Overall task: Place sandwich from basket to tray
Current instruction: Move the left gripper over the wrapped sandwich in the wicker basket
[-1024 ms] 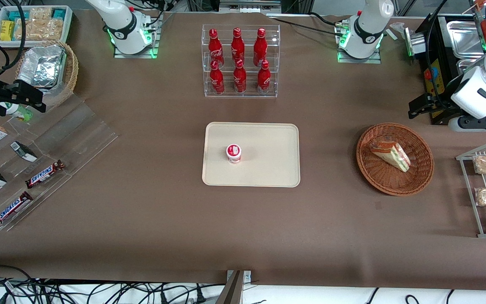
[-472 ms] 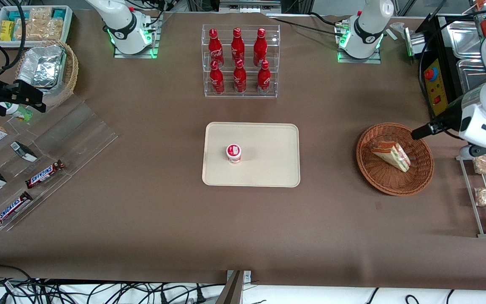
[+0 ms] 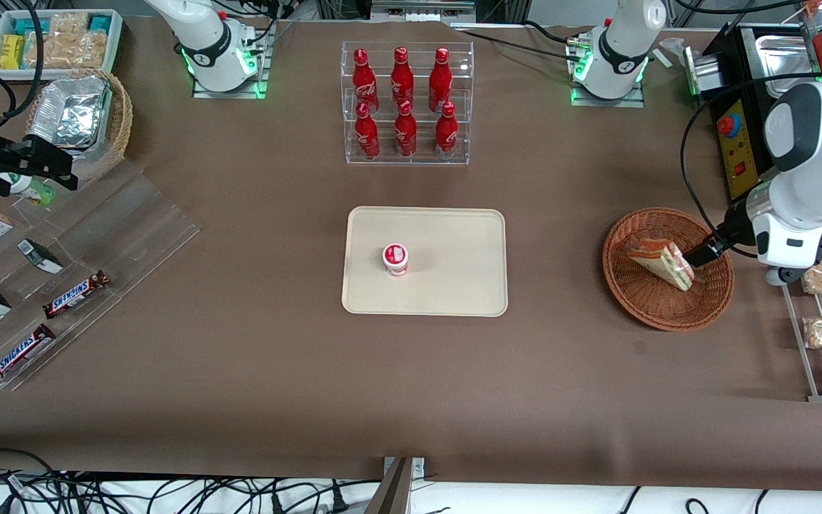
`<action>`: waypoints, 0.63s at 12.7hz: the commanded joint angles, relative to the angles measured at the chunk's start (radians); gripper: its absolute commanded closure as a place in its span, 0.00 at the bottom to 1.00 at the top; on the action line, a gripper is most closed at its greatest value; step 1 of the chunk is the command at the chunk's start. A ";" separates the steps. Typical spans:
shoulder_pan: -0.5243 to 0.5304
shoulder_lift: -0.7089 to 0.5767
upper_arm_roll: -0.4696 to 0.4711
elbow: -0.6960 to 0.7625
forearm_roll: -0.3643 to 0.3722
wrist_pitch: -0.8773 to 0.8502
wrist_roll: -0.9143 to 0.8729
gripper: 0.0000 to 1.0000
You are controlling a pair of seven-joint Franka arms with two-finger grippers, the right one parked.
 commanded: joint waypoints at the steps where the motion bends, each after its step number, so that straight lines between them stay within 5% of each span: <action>1: 0.001 -0.017 -0.005 -0.093 0.065 0.109 -0.099 0.00; 8: -0.004 0.083 -0.011 -0.170 0.159 0.295 -0.275 0.00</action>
